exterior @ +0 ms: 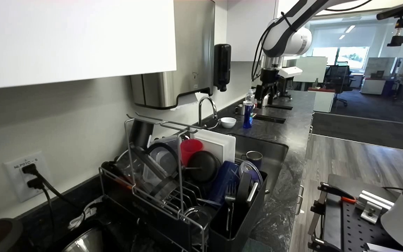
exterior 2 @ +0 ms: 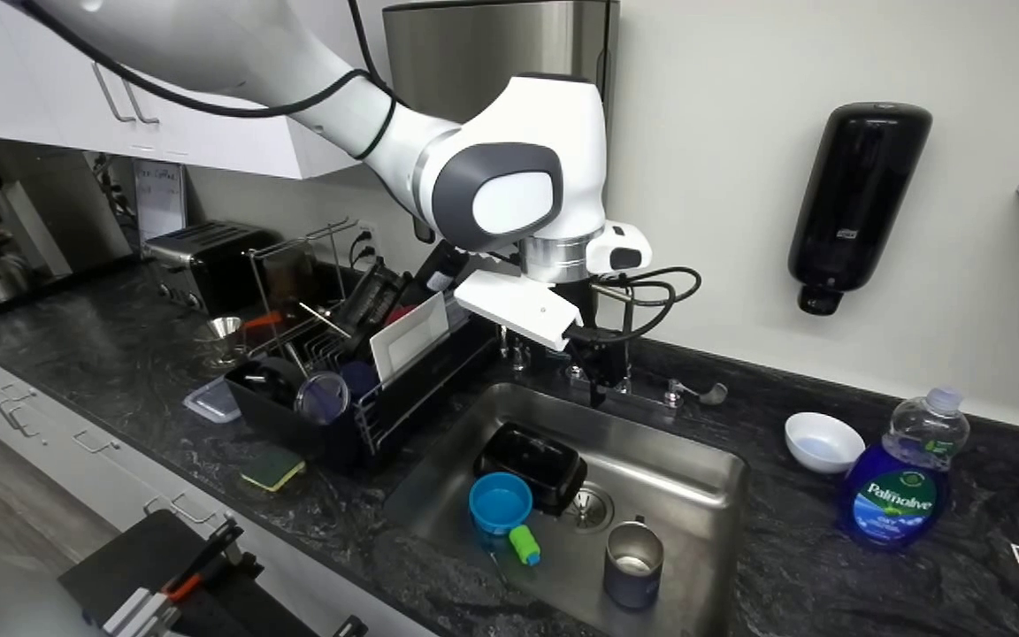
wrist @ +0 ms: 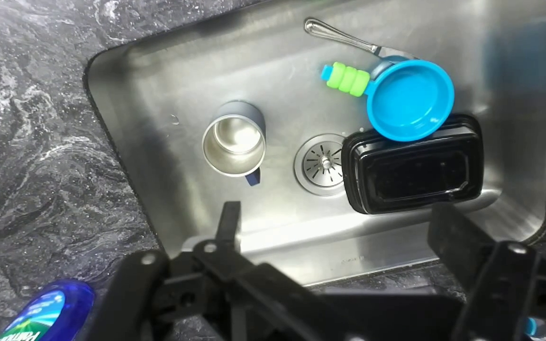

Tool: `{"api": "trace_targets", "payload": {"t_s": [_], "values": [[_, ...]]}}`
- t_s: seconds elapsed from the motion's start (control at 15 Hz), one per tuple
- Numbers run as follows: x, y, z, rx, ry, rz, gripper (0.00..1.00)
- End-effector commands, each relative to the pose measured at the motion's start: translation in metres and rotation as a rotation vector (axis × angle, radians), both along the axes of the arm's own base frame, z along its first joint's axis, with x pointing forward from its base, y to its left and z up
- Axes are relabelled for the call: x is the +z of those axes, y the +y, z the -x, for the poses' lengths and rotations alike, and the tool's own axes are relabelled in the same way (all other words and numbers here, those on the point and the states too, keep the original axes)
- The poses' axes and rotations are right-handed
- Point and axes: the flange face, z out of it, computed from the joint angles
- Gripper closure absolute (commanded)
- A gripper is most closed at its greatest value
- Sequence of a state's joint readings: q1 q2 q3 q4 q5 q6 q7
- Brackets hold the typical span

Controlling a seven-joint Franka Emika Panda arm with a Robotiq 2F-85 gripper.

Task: Take the mug out of the sink and put it on the dish rack

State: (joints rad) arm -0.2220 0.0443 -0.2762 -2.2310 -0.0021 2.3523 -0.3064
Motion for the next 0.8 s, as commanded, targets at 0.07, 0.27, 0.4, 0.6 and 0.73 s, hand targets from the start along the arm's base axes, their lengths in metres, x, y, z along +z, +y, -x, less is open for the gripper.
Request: {"api": "trace_targets", "payload": {"t_s": [0.07,0.27,0.4,0.6,0.73], "values": [[0.001,0.000,0.000,0.000,0.001,0.000,0.00],[-0.004,0.001,-0.012,0.022,-0.015,-0.021,0.00],[-0.017,0.001,-0.021,0.025,-0.030,-0.044,0.00],[-0.047,0.008,-0.039,-0.002,-0.042,-0.072,0.00],[-0.070,0.016,-0.052,0.053,-0.013,-0.072,0.00]]}}
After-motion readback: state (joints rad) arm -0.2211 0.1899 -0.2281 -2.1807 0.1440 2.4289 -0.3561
